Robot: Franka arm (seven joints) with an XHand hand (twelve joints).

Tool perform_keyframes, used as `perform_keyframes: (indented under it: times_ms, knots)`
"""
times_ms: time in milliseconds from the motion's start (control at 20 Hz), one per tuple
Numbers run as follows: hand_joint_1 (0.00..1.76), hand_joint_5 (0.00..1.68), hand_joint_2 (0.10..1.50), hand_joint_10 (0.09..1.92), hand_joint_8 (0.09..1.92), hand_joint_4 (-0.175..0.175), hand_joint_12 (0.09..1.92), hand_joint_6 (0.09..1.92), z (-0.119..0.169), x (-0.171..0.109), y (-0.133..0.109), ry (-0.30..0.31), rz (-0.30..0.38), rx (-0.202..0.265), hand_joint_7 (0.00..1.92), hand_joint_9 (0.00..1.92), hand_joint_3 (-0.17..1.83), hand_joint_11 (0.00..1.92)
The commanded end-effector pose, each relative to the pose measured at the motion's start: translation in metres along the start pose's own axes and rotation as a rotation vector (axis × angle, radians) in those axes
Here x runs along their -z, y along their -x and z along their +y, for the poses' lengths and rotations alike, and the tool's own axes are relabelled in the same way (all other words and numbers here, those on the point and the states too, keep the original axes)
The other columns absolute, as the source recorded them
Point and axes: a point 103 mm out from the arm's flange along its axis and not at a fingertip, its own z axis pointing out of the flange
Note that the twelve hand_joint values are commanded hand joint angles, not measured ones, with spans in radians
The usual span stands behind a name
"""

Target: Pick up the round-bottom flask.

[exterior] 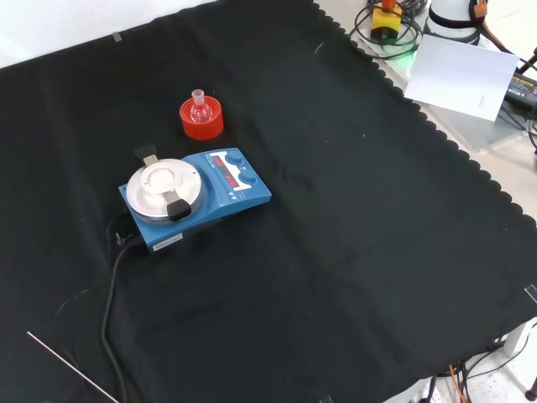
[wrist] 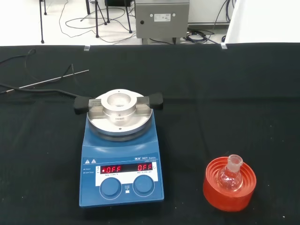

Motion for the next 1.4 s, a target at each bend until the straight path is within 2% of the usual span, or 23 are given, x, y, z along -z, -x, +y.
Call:
perform_keyframes:
  times_ms: [50, 200, 650, 800, 1000, 1200, 1400]
  knots:
    - [0.03, 0.18, 1.16, 0.6, 0.54, -0.002, 0.99, 0.26, 0.0, 0.0, 0.0, 0.006, -0.005, -0.002, 0.09, 0.13, 0.57, 0.0]
    - [0.0, 0.24, 1.27, 0.57, 0.48, 0.002, 0.97, 0.11, 0.001, -0.001, 0.003, 0.009, -0.006, -0.004, 0.11, 0.13, 0.38, 0.0]
    - [0.03, 0.27, 1.3, 0.56, 0.45, 0.003, 0.96, 0.09, 0.007, -0.012, 0.013, 0.007, -0.004, -0.022, 0.12, 0.14, 0.29, 0.0]
    - [0.28, 0.29, 1.21, 0.57, 0.45, -0.001, 0.97, 0.09, 0.012, -0.021, 0.021, -0.007, 0.08, -0.036, 0.14, 0.17, 0.24, 0.0]
    - [0.59, 0.37, 1.08, 0.59, 0.48, -0.013, 1.07, 0.09, 0.022, -0.042, 0.037, 0.012, 0.152, -0.069, 0.21, 0.24, 0.24, 0.0]
    - [0.69, 0.48, 0.91, 0.6, 0.52, -0.022, 1.18, 0.09, 0.052, -0.078, 0.058, 0.001, 0.172, -0.105, 0.26, 0.32, 0.48, 0.0]
    - [0.71, 0.52, 0.87, 0.61, 0.53, -0.029, 1.22, 0.09, 0.095, -0.111, 0.075, -0.015, 0.203, -0.136, 0.27, 0.34, 0.56, 0.0]
